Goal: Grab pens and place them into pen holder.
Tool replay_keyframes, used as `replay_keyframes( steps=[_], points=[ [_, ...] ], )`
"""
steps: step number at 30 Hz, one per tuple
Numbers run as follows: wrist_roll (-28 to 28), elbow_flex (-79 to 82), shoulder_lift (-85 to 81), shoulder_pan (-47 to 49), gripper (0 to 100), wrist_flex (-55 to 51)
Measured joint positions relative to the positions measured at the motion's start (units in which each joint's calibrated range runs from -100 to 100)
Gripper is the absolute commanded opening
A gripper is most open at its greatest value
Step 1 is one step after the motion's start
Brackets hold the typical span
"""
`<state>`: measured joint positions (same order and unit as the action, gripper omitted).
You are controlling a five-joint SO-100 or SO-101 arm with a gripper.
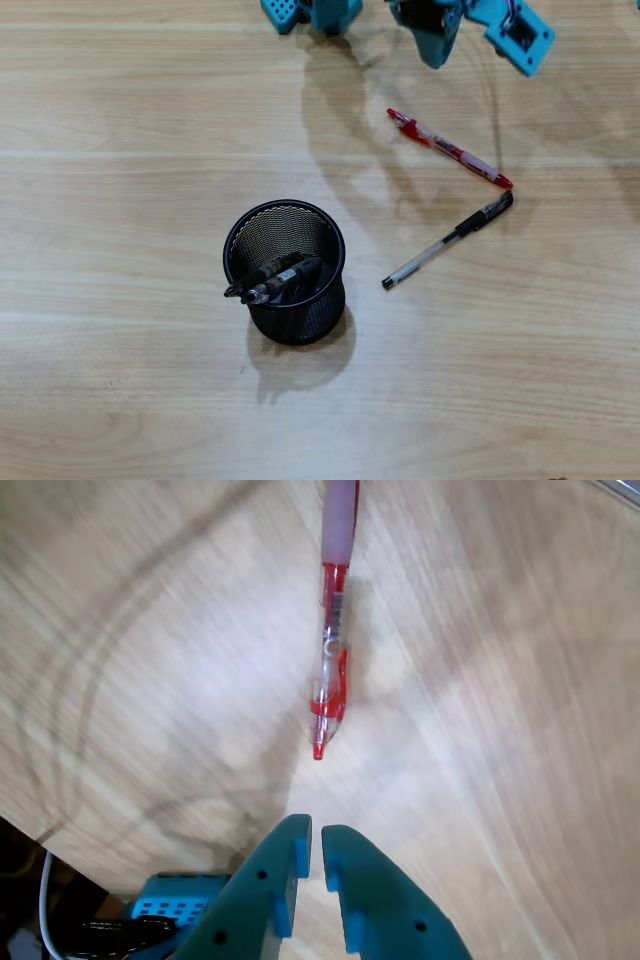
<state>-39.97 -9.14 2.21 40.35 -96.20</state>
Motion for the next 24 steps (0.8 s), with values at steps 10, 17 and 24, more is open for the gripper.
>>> replay_keyframes(
  steps=[10,17,24],
  points=[
    [-0.2,-1.9,8.9,2.9,13,5.9],
    [-1.9,-2.0,12.3,4.8,18,6.4],
    [-3.1,-2.0,16.6,5.9,18,11.1]
  ],
)
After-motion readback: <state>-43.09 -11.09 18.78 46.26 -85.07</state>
